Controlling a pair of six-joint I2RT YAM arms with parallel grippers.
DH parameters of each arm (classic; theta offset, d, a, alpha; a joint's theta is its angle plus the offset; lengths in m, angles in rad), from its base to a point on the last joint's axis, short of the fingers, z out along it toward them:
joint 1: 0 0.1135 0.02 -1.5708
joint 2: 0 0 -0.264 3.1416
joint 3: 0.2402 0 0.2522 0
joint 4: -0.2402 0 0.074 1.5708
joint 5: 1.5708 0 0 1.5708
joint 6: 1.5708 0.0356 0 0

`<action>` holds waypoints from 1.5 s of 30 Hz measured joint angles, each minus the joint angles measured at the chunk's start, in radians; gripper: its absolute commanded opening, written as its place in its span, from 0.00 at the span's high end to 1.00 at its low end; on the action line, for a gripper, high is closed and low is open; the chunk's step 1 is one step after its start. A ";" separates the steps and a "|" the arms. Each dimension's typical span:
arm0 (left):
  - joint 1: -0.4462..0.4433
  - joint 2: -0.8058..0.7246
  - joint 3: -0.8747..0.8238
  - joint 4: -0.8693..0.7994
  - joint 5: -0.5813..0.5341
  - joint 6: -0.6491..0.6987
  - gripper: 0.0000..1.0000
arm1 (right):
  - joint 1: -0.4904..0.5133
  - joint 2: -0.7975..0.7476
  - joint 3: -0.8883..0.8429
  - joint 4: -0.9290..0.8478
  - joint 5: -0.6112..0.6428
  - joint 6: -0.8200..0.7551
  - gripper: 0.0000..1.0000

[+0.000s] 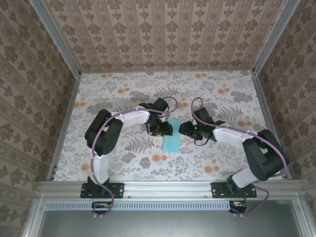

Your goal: Fold a paper plane with a square sheet of paper (fold left side to right side)

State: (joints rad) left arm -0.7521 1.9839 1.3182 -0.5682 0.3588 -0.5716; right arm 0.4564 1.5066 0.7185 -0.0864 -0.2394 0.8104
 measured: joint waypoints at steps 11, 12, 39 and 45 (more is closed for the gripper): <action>0.000 0.002 0.001 0.000 0.001 -0.005 0.49 | 0.000 0.000 0.000 0.000 0.000 -0.003 0.48; 0.000 0.002 0.001 0.000 0.002 -0.006 0.50 | 0.000 0.000 0.000 0.000 0.000 -0.003 0.49; 0.001 0.005 0.005 -0.003 0.003 -0.011 0.50 | 0.037 0.141 0.061 0.034 -0.069 0.002 0.69; 0.001 0.005 0.005 -0.003 0.003 -0.011 0.50 | 0.037 0.159 0.073 0.021 -0.068 0.001 0.71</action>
State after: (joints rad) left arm -0.7509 1.9888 1.3228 -0.5716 0.3614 -0.5831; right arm 0.4934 1.6653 0.7918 -0.0650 -0.3077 0.8116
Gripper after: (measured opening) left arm 0.504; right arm 0.300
